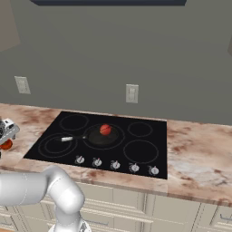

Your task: Place the pan on the center burner on the stove. Then place the tomato and the onion in the pan and turn on the center burner.

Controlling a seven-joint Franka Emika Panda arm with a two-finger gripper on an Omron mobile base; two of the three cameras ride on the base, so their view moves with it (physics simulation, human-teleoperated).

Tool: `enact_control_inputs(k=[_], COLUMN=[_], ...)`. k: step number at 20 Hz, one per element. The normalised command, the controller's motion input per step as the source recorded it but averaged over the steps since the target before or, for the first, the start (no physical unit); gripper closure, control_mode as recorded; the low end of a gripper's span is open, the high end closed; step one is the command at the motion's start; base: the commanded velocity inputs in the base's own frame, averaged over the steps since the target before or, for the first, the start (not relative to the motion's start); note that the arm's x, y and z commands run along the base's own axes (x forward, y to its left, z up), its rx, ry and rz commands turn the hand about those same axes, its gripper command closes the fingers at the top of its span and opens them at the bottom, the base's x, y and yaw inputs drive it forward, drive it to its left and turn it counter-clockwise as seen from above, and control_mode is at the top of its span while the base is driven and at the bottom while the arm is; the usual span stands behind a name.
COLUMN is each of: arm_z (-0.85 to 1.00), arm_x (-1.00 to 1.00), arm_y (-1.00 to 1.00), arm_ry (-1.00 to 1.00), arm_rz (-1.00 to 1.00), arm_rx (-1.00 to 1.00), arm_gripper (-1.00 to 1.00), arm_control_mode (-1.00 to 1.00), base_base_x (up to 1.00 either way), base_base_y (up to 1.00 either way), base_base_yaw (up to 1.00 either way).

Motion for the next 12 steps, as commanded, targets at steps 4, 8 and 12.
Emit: enact_control_inputs(k=[4, 8, 12], arm_z=[-0.21, -0.19, -0.17], arm_x=[0.08, 0.08, 0.08], arm_y=[0.06, 0.09, 0.19], arm_ry=[0.06, 0.04, 0.04], arm_rz=[0.03, 0.04, 0.03], arm_rx=[0.0, 0.0, 0.0], arm_gripper=[-1.0, -1.0, -1.0], arm_control_mode=[-1.0, -1.0, -1.0], base_base_x=[0.0, 0.0, 0.0], base_base_y=[0.0, 0.0, 0.0], base_base_yaw=[0.0, 0.0, 0.0])
